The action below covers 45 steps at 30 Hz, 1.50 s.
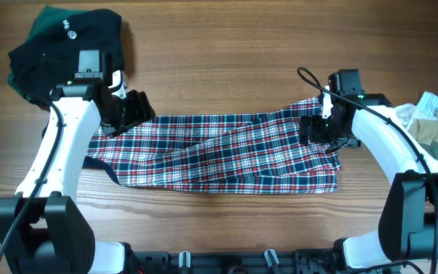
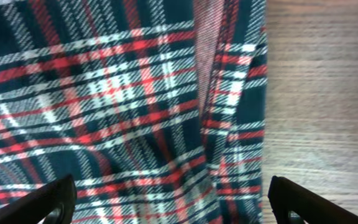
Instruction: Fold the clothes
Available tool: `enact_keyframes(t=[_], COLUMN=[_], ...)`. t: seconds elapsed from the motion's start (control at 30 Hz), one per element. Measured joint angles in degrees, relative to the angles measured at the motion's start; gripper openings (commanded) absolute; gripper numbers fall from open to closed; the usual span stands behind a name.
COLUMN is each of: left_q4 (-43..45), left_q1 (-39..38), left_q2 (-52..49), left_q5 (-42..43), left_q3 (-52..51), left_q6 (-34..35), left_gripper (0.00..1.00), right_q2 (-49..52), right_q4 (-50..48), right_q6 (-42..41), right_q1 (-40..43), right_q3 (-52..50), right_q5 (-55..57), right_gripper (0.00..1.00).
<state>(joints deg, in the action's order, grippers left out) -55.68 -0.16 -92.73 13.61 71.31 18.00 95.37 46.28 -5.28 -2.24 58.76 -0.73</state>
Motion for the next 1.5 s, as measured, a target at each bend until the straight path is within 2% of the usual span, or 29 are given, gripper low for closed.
enact_keyframes(t=[0.17, 0.4, 0.7, 0.87, 1.03, 1.17, 1.5], left_q4=[1.05, 1.95, 1.95, 1.95, 1.95, 1.97, 1.88], left_q1=[-2.12, -4.28, -4.39, -4.39, -4.39, -4.39, -4.39], left_q2=[0.0, 0.0, 0.0, 0.0, 0.0, 0.0, 0.0], left_q5=[0.0, 0.02, 0.02, 0.02, 0.02, 0.02, 0.02], left_q3=[0.0, 0.0, 0.0, 0.0, 0.0, 0.0, 0.0], left_q6=[-0.15, -0.2, -0.2, -0.17, -0.2, -0.2, -0.2], left_gripper=[0.74, 0.75, 0.76, 0.77, 0.77, 0.78, 0.79], right_q2=[0.85, 5.07, 5.88, 5.88, 5.88, 5.88, 8.68], right_q4=[-0.48, -1.55, -1.84, -2.05, -3.08, -5.01, -4.5], right_q6=[5.07, 7.41, 11.85, 12.11, 8.31, 7.89, 9.88], right_q1=[2.05, 2.08, 2.08, 2.08, 2.03, 2.03, 2.03], right_q3=[0.0, 0.0, 0.0, 0.0, 0.0, 0.0, 0.96], right_q5=[-0.39, -1.16, -9.31, -9.03, -0.85, 1.33, -1.22], right_gripper=[1.0, 1.0, 1.0, 1.0, 1.0, 1.0, 1.0])
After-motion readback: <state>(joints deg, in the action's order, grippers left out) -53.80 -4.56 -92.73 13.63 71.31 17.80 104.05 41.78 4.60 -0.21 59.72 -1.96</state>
